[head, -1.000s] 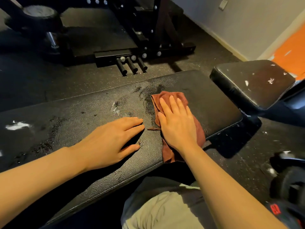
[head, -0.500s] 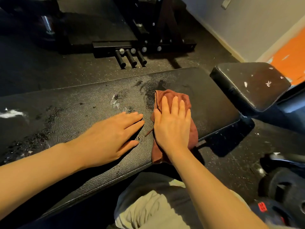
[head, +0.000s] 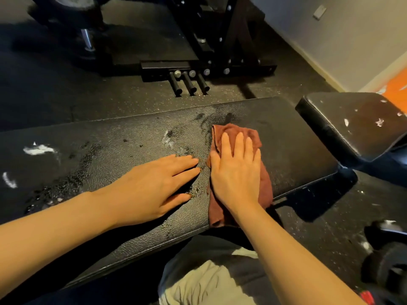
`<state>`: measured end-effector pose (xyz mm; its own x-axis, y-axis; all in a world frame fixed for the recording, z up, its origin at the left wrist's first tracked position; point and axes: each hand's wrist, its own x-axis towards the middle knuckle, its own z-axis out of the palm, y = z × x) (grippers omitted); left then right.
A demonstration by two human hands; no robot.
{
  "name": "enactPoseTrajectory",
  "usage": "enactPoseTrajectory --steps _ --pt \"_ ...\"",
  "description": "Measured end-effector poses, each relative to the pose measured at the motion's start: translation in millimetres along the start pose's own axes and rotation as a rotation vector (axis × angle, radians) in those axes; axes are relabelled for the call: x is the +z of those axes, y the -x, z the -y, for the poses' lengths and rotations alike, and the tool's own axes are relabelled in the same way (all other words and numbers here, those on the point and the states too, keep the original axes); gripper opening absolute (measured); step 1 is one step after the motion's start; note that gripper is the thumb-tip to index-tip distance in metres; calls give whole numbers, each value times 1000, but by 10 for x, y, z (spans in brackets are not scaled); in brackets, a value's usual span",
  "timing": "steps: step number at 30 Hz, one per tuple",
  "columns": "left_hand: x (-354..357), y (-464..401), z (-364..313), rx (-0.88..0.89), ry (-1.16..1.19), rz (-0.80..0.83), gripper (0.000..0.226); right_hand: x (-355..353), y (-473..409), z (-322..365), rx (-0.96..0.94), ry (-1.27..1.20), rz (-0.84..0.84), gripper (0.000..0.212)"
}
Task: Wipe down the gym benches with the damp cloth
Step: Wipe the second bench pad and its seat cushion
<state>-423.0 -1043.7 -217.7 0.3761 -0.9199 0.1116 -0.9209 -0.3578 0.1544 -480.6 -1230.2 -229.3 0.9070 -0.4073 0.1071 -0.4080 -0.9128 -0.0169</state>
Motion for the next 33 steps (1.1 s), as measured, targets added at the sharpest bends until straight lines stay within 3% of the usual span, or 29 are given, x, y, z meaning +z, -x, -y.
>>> enactPoseTrajectory --steps 4,9,12,15,21,23,25,27,29,31,33 --pt "-60 38 31 -21 43 7 58 20 21 125 -211 -59 34 63" --pt "-146 176 235 -65 -15 2 59 -31 -342 -410 -499 -87 98 68" --pt "-214 271 372 -114 -60 -4 61 -20 -536 -495 -328 -69 84 76" --pt "-258 351 478 -194 -88 -6 62 1 -558 -156 -112 -9 75 74" --pt "-201 285 490 -290 -80 -50 55 -24 -524 554 -293 -65 168 62" --pt "-204 115 435 -329 -10 -142 54 -98 -574 524 -318 -274 229 59" --pt "-257 -176 304 -335 51 -201 56 -241 -589 345 -257 -711 227 49" --pt "-286 -554 136 -328 66 -139 59 -356 -591 72 -126 -830 35 37" --pt "-218 -946 -42 -385 45 36 72 -394 -579 -190 18 -662 -119 30" --pt "-68 -1198 -124 -469 2 164 83 -360 -532 -322 83 -551 -136 28" --pt "119 -1229 -73 -529 -31 180 88 -289 -460 -328 78 -478 -106 26"
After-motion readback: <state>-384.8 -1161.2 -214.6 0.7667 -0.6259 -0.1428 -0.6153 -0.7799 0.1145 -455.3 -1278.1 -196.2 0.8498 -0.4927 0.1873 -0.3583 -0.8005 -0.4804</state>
